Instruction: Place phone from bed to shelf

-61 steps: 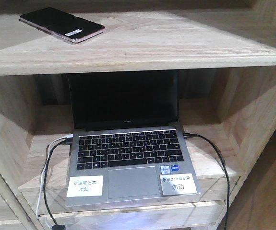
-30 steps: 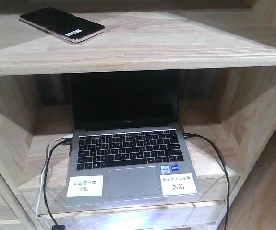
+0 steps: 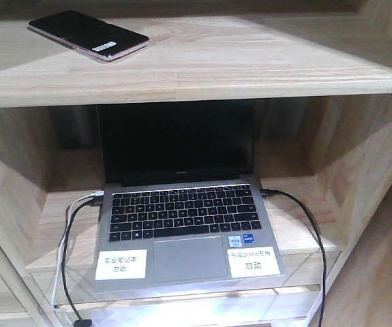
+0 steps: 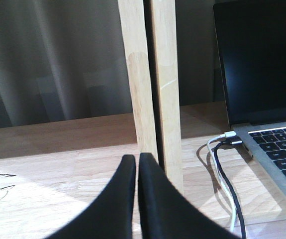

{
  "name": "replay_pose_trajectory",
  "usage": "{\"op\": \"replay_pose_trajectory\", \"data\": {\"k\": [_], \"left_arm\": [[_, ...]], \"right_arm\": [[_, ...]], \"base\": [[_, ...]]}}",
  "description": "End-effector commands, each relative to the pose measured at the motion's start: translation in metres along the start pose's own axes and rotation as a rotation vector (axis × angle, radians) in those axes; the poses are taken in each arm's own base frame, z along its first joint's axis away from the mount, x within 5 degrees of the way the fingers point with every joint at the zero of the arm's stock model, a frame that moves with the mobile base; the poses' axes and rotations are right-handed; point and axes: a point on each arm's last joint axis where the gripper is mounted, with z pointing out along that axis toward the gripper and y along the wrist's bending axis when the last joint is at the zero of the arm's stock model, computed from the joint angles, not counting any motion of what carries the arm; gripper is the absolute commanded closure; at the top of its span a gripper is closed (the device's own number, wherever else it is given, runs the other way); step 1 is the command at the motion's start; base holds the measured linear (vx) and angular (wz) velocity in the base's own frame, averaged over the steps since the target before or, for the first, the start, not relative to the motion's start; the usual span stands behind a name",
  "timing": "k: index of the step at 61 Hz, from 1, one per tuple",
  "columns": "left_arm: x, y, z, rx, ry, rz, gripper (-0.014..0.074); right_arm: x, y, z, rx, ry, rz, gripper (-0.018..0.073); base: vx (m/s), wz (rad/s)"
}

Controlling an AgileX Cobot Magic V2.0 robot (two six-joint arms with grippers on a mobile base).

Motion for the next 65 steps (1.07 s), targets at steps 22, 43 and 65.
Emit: {"op": "replay_pose_trajectory", "data": {"k": [22, 43, 65], "left_arm": [[-0.0143, 0.0015, -0.0029, -0.007, -0.105, -0.014, 0.0595], [-0.0143, 0.0015, -0.0029, -0.007, -0.105, -0.014, 0.0595], [-0.0143, 0.0015, -0.0029, -0.007, -0.105, -0.014, 0.0595]], "right_arm": [[-0.0067, -0.0003, -0.0012, 0.007, -0.089, -0.012, 0.0564], [-0.0067, -0.0003, -0.0012, 0.007, -0.089, -0.012, 0.0564], [-0.0067, -0.0003, -0.0012, 0.007, -0.089, -0.012, 0.0564]], "base": [[0.00, 0.00], [0.00, 0.00], [0.00, 0.00]]}}
